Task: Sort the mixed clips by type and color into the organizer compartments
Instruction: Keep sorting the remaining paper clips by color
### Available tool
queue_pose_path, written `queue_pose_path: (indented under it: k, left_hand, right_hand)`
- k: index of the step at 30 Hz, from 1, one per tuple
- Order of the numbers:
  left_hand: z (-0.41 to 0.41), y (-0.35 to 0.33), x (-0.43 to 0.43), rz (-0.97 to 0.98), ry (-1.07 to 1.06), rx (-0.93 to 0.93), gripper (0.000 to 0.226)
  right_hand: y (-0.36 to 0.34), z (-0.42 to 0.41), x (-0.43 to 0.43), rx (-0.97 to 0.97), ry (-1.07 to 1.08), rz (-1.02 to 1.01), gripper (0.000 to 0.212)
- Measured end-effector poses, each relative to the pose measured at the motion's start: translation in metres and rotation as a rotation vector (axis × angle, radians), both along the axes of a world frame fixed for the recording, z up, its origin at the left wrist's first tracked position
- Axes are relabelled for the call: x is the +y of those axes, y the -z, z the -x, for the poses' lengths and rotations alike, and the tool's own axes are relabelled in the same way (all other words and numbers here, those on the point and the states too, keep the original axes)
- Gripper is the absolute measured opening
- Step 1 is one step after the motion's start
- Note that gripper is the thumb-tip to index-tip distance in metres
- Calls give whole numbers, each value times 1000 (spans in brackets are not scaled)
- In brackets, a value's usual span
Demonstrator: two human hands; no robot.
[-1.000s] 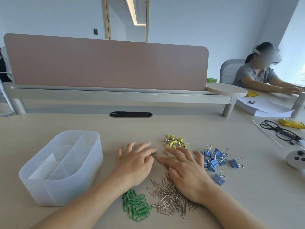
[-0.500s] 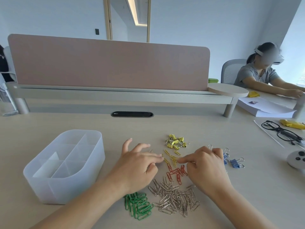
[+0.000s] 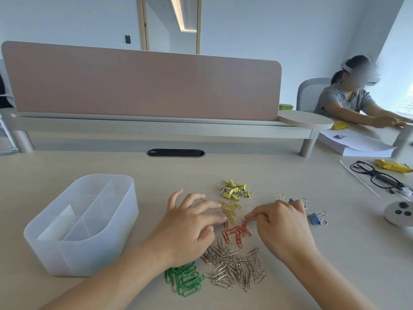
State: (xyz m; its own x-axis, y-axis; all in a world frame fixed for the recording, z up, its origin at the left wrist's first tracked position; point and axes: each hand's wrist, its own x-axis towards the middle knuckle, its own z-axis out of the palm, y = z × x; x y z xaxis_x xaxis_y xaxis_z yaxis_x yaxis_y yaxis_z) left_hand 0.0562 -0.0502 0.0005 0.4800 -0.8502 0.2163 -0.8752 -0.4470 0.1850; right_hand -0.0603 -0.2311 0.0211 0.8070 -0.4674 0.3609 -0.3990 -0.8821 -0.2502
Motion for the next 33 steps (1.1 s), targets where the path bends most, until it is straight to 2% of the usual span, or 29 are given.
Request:
queue_pose_path:
  k: [5,8,10,14,17,22,33]
  left_hand:
    - [5,3,2,-7,51,6,61]
    - [5,5,3,80,84,24,58]
    - [3,4,6,166,98,41,51]
    - [0,1,8,241,129,19,39]
    - [1,3,8,235,168,25,36]
    - [4,1,8,241,257,46,31]
    - [7,-1,9,261,326,129,34]
  right_hand:
    - [-10,7,9,95,-124,16,48]
    - [-13,9,11,176,-231,32,49]
    - [-10,7,9,166,-255,-23,49]
    - [-1,3,-3,5,-226,-225,25]
    - [0,3,-5,71,-229,-300,5]
    - [3,2,-4,128,-249,-329,11]
    - [14,-4,3,-19,-318,-444,9]
